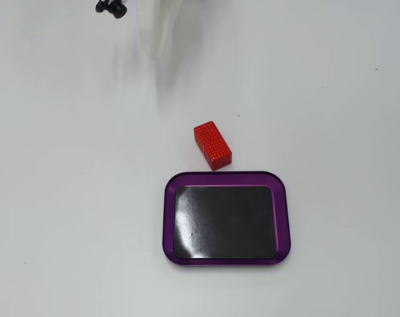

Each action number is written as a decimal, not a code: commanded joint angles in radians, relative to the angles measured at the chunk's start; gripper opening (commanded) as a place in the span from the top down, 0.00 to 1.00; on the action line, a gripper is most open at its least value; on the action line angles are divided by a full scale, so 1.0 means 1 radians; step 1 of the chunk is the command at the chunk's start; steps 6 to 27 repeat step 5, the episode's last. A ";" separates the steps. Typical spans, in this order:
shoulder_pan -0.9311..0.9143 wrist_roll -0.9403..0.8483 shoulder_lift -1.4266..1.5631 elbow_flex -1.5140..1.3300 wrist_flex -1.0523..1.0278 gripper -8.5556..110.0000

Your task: Remove the cube from the box.

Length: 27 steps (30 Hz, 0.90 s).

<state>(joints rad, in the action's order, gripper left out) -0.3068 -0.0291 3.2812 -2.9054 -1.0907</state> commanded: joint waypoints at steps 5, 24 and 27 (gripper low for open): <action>-0.002 -0.006 0.017 -0.003 0.023 0.93; -0.002 -0.006 0.017 -0.003 0.023 0.93; -0.002 -0.006 0.017 -0.003 0.023 0.93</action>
